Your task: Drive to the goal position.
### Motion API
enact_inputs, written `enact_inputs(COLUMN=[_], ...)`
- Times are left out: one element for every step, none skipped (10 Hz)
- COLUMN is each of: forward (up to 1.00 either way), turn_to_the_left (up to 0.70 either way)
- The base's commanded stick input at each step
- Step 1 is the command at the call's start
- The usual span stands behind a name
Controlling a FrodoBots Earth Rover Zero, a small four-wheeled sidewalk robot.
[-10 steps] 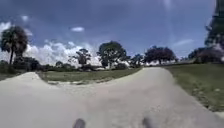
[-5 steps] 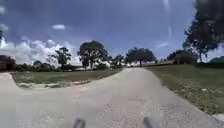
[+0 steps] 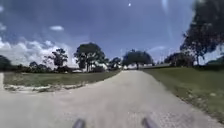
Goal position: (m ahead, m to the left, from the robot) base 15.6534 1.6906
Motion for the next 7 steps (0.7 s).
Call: enact_inputs(forward=[0.7, 0.7, 0.7, 0.7, 0.7, 0.7, 0.7], turn_to_the_left=[0.0, 0.0, 0.0, 0.0, 0.0, -0.14, -0.35])
